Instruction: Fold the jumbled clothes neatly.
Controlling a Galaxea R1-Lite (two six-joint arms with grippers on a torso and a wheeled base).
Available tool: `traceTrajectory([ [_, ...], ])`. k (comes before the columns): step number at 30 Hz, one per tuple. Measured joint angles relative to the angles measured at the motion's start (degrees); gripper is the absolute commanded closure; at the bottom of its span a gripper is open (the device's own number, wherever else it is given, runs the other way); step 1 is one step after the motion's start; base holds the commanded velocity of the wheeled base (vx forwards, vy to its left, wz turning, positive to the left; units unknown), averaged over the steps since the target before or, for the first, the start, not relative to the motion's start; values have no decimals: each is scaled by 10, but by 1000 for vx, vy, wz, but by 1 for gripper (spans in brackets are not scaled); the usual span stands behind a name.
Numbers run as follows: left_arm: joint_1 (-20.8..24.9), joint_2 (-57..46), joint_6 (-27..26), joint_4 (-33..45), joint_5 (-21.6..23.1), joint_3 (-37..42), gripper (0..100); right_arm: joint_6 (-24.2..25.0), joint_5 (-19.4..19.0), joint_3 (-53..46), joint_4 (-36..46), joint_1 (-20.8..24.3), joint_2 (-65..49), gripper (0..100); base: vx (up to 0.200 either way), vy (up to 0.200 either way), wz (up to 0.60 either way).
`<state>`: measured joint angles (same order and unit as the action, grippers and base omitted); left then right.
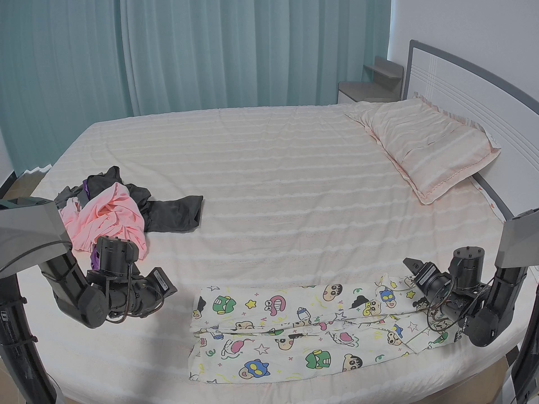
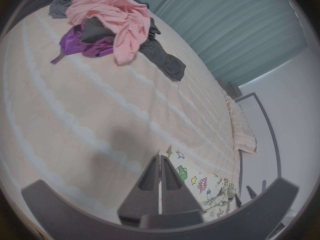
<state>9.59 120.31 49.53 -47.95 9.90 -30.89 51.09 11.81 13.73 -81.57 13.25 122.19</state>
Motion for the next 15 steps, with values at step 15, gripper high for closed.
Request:
traceTrajectory([
  [15, -7, -41, 25, -45, 16, 65, 100, -7, 12, 58, 61, -50, 84, 0, 0, 0, 0],
])
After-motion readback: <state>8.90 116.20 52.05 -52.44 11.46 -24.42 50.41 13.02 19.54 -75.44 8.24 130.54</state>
